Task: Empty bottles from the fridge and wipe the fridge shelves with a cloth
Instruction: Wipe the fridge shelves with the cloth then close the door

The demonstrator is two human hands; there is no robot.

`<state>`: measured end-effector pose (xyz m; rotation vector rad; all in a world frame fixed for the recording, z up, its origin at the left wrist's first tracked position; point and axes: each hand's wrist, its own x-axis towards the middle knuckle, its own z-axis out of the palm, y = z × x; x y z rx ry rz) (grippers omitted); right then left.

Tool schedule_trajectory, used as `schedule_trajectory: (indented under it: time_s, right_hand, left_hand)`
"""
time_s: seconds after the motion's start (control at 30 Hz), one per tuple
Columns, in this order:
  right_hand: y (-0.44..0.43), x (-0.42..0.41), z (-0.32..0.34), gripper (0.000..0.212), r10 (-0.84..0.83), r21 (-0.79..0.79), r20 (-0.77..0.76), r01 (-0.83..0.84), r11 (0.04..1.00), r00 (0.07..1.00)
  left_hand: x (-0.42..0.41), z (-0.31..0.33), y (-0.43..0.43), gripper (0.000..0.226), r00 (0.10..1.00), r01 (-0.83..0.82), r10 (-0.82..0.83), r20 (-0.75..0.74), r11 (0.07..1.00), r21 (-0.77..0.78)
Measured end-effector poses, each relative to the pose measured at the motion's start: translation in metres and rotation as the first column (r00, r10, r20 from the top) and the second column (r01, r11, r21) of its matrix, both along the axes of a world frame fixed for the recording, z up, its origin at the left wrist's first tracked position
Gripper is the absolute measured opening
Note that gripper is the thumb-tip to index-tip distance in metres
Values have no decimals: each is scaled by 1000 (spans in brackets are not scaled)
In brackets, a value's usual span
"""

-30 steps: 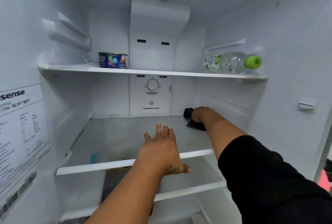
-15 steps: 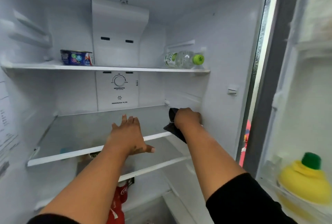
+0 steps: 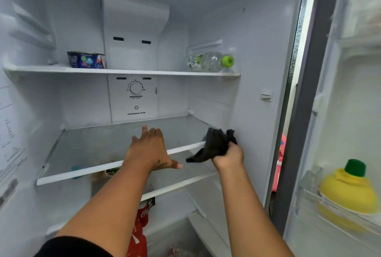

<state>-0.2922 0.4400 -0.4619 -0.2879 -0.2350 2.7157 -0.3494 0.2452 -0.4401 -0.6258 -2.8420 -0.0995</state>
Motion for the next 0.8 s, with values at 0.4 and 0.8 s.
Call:
schedule_trajectory:
  time_s: [0.4,0.8]
  right_hand:
    - [-10,-11,-22,23,-85,348,-74,106,931,994]
    - [-23,-7,2,26,-589,437,325,436,787,740]
  left_hand:
    - [-2,-3,1,129,1000,19,-19,-25,1000,16]
    - [-3,-1,2,124,1000,31,-31,4,999,-13]
